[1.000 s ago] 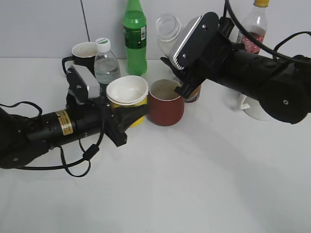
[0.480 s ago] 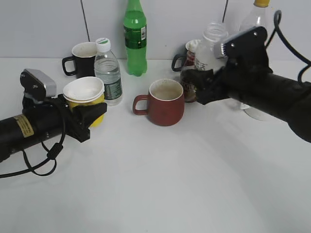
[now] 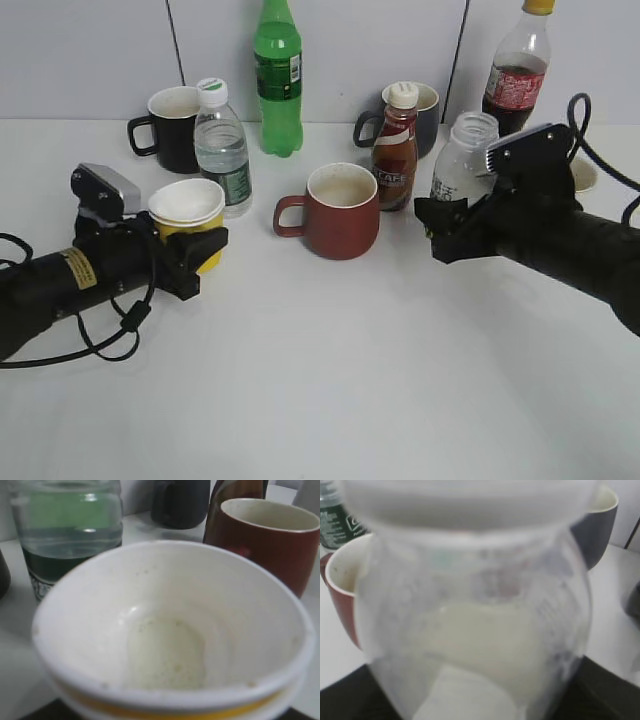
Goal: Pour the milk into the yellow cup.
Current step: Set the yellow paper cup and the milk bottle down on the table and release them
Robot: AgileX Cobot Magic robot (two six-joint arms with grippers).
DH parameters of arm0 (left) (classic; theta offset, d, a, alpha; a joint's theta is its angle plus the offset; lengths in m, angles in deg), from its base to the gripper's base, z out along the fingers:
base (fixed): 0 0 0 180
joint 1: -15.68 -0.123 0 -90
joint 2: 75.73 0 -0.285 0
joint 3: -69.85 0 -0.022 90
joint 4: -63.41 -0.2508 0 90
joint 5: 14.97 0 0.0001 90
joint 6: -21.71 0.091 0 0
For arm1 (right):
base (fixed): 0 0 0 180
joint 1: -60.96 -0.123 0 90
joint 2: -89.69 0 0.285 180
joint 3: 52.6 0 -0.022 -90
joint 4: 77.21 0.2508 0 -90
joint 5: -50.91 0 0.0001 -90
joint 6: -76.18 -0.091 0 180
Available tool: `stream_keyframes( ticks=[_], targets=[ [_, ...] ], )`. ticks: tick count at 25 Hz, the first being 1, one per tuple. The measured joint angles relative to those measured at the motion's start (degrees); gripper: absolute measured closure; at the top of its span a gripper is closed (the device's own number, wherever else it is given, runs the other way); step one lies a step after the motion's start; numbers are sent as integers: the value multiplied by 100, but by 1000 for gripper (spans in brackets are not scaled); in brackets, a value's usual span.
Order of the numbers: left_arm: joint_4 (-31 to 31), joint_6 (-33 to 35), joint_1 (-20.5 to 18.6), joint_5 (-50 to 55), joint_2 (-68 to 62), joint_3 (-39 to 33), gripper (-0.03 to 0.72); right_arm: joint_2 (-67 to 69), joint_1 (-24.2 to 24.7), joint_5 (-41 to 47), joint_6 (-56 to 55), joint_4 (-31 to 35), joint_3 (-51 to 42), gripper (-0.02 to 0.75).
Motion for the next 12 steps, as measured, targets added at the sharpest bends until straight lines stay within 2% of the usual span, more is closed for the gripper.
stream_keyframes(
  ticks=[6, 12],
  targets=[
    [-93, 14, 0, 0, -380, 440, 371, 242, 0, -121, 0, 0, 0, 262],
    [-97, 14, 0, 16, -609, 641, 219, 252, 0, -231, -13, 0, 0, 262]
  ],
)
